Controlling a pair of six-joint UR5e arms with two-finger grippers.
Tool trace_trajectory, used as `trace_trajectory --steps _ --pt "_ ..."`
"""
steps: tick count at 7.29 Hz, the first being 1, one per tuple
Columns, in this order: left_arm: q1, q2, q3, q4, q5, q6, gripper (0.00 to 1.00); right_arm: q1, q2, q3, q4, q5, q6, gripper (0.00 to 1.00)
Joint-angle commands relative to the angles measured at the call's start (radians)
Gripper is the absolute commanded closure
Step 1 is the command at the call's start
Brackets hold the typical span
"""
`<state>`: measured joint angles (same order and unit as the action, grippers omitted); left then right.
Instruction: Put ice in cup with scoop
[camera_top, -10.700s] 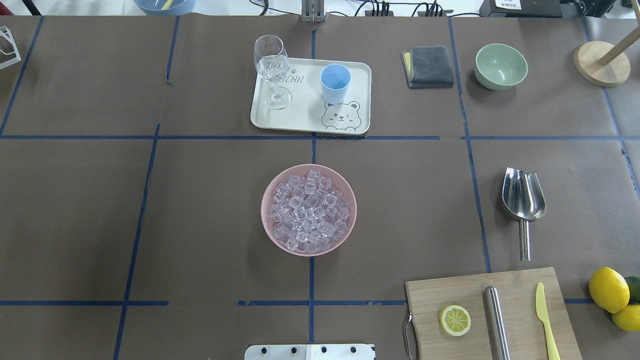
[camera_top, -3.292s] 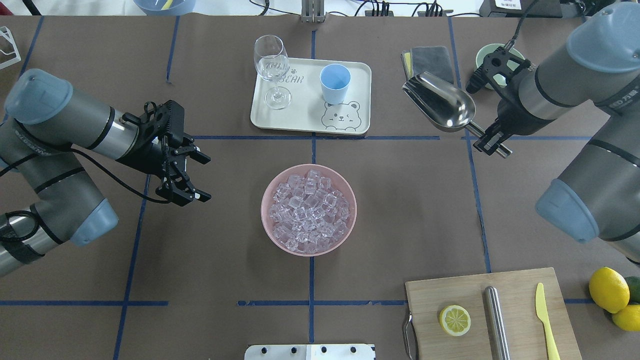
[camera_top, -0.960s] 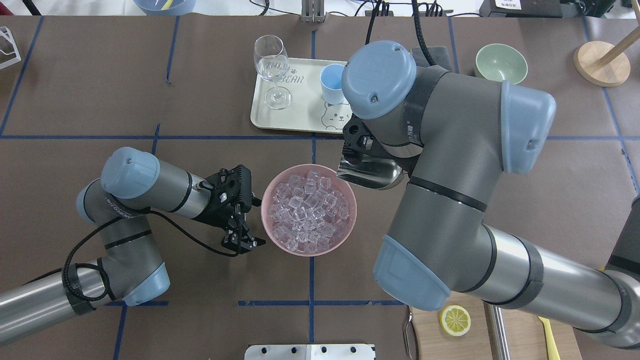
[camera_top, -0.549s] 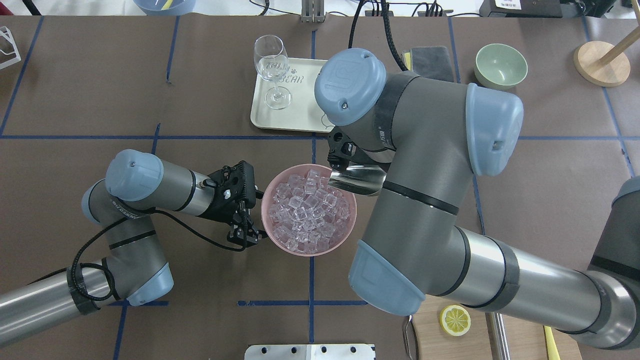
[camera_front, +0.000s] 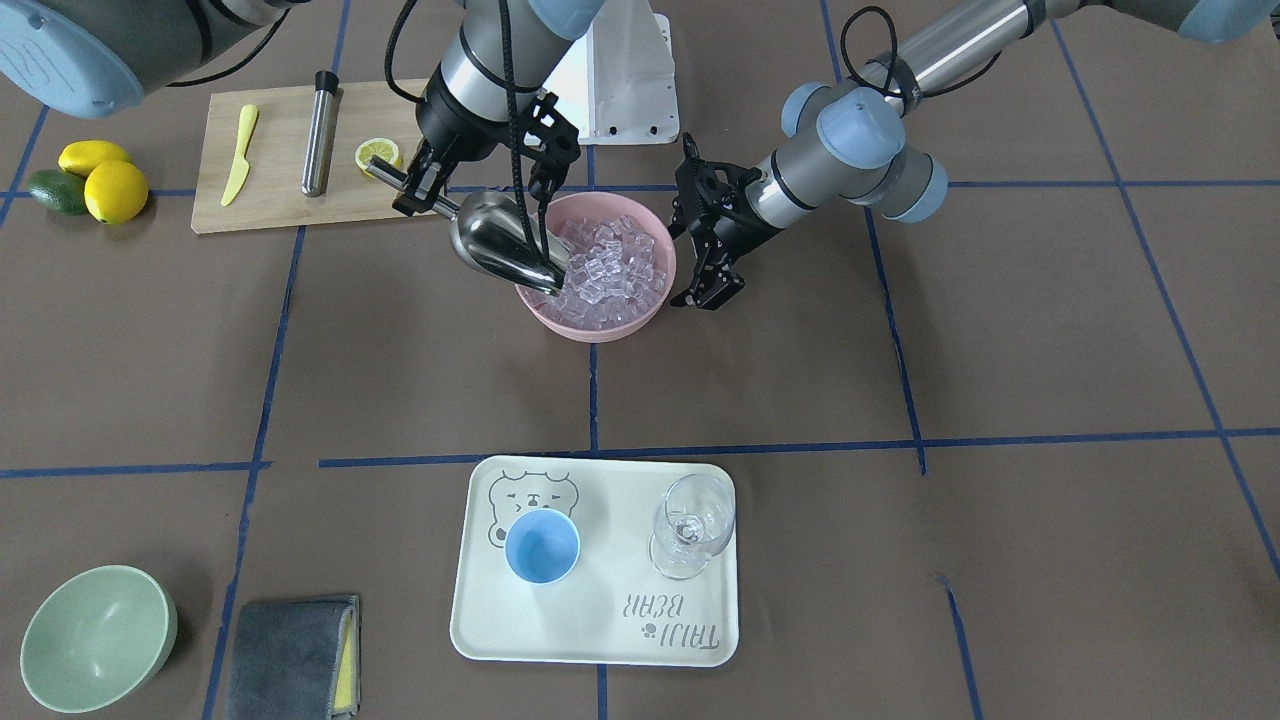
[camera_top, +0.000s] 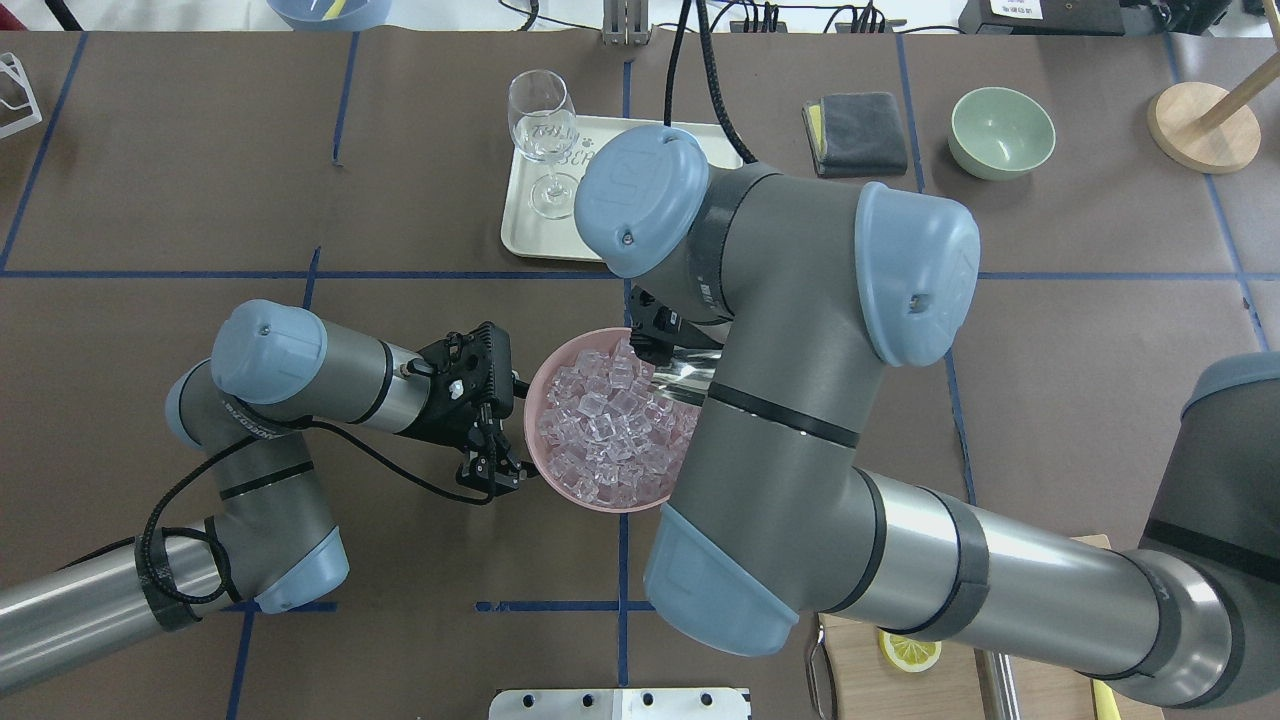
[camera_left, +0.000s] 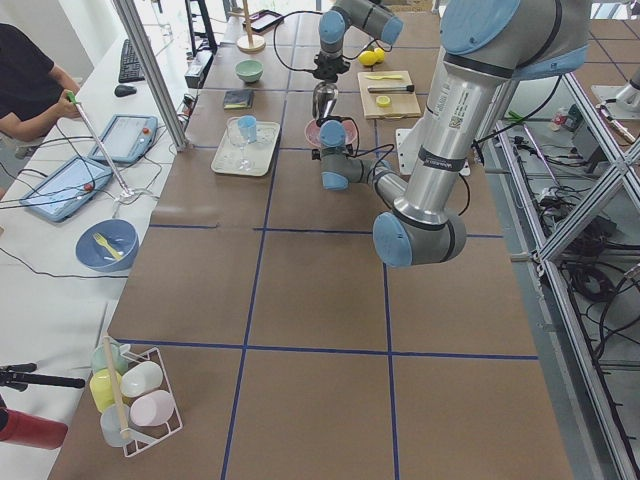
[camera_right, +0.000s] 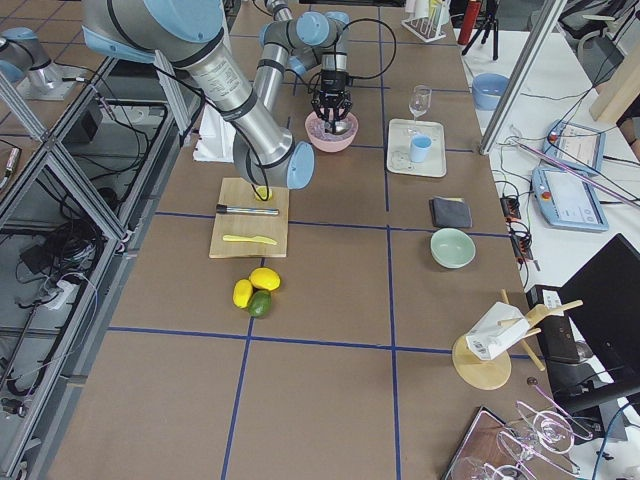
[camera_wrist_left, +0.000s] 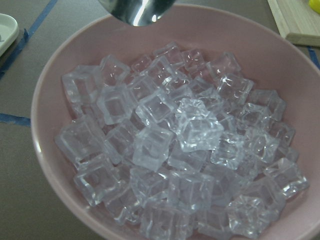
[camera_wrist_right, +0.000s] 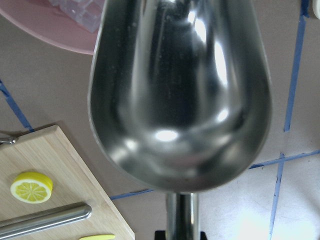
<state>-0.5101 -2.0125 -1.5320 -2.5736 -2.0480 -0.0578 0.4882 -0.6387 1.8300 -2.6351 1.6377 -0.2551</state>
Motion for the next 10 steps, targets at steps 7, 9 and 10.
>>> trace_trajectory --steps 7,9,10 --pt "0.005 0.003 0.004 -0.014 -0.021 -0.002 0.0 -0.046 -0.027 0.003 -0.029 -0.095 -0.016 1.0" --pt "0.005 0.009 0.001 -0.004 -0.118 -0.002 0.0 -0.046 -0.024 0.003 -0.028 -0.096 -0.016 1.0" --pt "0.005 0.012 0.003 -0.008 -0.118 -0.002 0.0 -0.046 -0.022 0.003 -0.028 -0.096 -0.016 1.0"
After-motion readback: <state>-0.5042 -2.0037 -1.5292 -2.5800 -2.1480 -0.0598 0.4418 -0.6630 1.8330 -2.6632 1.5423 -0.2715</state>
